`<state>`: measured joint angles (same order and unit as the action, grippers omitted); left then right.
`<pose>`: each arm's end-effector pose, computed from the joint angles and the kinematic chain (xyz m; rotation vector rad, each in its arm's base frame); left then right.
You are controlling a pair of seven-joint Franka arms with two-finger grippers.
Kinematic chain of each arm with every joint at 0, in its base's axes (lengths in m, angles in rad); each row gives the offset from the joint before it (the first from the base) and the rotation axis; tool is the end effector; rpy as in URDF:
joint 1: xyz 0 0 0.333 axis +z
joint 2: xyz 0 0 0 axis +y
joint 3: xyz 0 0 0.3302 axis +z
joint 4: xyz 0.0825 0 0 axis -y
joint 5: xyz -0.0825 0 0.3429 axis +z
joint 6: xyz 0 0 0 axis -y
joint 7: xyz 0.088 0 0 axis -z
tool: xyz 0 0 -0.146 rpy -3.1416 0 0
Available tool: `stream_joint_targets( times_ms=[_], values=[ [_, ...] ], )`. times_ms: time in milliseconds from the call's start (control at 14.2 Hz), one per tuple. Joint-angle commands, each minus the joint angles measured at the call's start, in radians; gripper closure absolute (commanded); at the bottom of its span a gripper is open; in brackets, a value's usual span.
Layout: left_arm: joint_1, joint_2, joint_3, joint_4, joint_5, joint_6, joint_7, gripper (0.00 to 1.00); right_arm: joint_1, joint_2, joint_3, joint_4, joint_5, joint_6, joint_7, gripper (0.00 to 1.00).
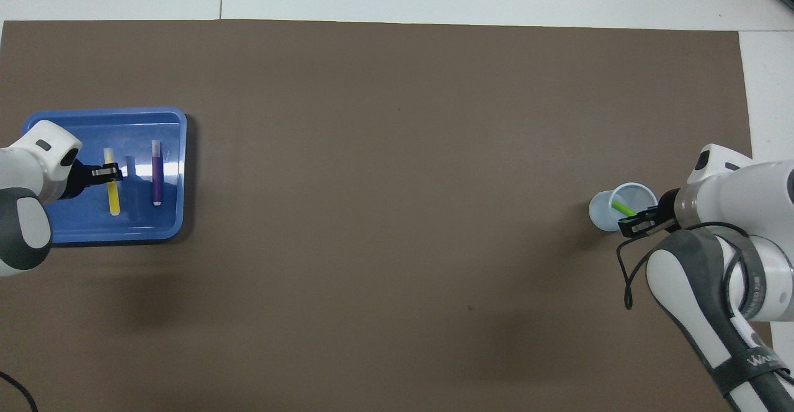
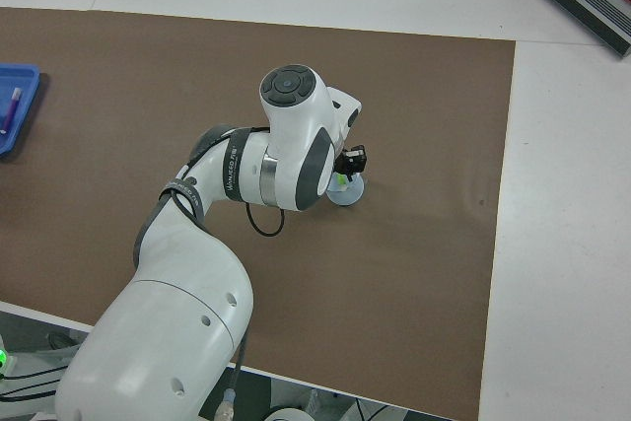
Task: Right arm passes pens to left for tray arrangement
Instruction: 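Lower the yellow pen into the blue tray with the left gripper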
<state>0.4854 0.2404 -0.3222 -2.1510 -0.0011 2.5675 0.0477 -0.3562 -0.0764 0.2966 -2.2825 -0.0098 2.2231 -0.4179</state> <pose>0.5572 0.0956 0.3179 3.0654 0.2028 0.3007 0.4718 -0.0280 0.3854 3.0578 0.5620 0.0095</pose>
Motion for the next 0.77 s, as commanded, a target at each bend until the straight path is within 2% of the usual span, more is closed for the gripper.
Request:
stream_joint_targets(
  times_ms=[0,422,703],
  values=[
    [-0.03,0.028,0.003,0.017,0.021,0.019,-0.071,1.0,-0.013,-0.003,0.003,-0.006,0.001,0.007,0.002,0.35],
    [-0.03,0.048,0.003,0.017,0.021,0.049,-0.069,1.0,-0.04,-0.003,0.001,-0.006,0.001,-0.009,-0.045,0.35],
    [-0.03,0.05,0.003,0.017,0.021,0.051,-0.066,1.0,-0.038,-0.003,0.003,-0.006,0.001,-0.011,-0.036,0.6]
  ],
)
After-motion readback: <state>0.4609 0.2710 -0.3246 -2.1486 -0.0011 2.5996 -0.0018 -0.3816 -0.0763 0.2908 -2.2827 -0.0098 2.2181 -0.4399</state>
